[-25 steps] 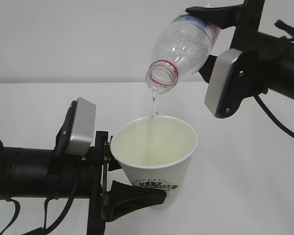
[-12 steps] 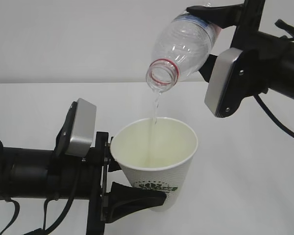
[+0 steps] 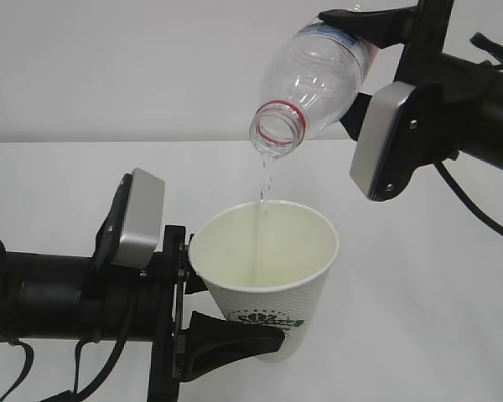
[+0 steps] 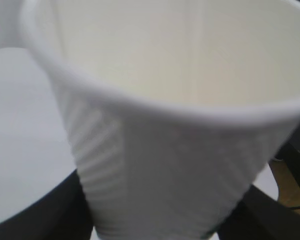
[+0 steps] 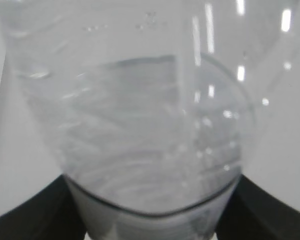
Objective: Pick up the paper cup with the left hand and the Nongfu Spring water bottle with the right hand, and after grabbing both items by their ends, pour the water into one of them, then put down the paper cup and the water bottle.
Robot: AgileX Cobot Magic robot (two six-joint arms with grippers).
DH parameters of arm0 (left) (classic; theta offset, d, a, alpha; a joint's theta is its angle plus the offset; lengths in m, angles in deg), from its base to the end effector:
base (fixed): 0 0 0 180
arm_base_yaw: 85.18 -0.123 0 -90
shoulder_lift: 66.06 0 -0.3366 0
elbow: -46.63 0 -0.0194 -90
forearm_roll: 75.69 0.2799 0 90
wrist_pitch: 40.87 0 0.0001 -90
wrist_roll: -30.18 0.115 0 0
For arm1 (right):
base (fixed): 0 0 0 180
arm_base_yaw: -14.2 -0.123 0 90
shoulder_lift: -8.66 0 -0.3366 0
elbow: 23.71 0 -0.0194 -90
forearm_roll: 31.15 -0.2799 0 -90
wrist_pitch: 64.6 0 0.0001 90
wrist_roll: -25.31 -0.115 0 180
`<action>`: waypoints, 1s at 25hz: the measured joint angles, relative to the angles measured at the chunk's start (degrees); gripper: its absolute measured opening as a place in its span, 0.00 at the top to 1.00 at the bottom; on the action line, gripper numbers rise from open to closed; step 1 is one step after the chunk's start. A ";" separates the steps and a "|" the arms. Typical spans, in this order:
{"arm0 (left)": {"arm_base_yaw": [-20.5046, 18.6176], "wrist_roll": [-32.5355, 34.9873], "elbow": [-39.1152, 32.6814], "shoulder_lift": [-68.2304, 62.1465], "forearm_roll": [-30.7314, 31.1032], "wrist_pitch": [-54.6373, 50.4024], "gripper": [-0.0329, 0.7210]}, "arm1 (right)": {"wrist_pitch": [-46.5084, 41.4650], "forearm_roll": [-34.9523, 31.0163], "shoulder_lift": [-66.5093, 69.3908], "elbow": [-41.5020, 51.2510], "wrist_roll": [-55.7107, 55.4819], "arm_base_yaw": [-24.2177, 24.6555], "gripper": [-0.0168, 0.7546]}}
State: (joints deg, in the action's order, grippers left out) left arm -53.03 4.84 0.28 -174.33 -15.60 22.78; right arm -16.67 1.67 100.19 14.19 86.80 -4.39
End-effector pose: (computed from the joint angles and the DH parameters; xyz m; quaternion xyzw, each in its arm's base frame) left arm 0.2161 -0.2413 0.1739 0.5088 0.5881 -0.4358 0.4532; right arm 0.3100 0.1530 0.3031 -0.6191 0.2977 -0.2718 0.6740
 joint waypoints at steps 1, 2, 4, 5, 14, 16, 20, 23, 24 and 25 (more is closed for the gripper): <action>0.00 0.00 0.00 0.00 0.00 0.00 0.33 | 0.09 0.00 0.00 0.00 0.07 0.00 0.34; 0.00 0.00 0.00 0.00 0.00 0.00 0.33 | 0.09 0.00 0.00 0.00 0.07 0.00 0.34; 0.00 0.00 0.00 0.00 0.00 0.00 0.33 | 0.09 0.00 0.00 0.00 0.07 0.00 0.34; 0.00 0.00 0.00 0.00 0.00 0.00 0.33 | 0.09 -0.02 0.00 0.00 0.07 0.00 0.34; 0.00 0.00 0.00 0.00 0.00 0.00 0.33 | 0.09 -0.02 0.00 0.00 0.48 0.00 0.34; 0.00 0.00 0.00 0.00 0.00 0.00 0.33 | 0.09 -0.02 0.00 0.00 0.59 0.00 0.34; 0.00 0.00 0.00 0.00 0.00 0.00 0.33 | 0.09 -0.02 0.00 0.00 1.04 0.00 0.34; 0.00 0.00 0.00 0.00 0.00 0.00 0.33 | 0.09 -0.02 0.00 0.00 1.04 0.00 0.34; 0.00 0.00 0.00 0.00 0.00 0.00 0.33 | 0.09 -0.02 0.00 0.00 1.13 0.00 0.34; 0.00 0.00 0.00 0.00 0.00 0.00 0.33 | 0.09 -0.02 0.00 0.00 1.13 0.00 0.34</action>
State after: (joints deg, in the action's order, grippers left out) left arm -53.03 4.84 0.28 -174.33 -15.60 22.78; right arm -16.58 1.65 100.19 14.19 87.92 -4.39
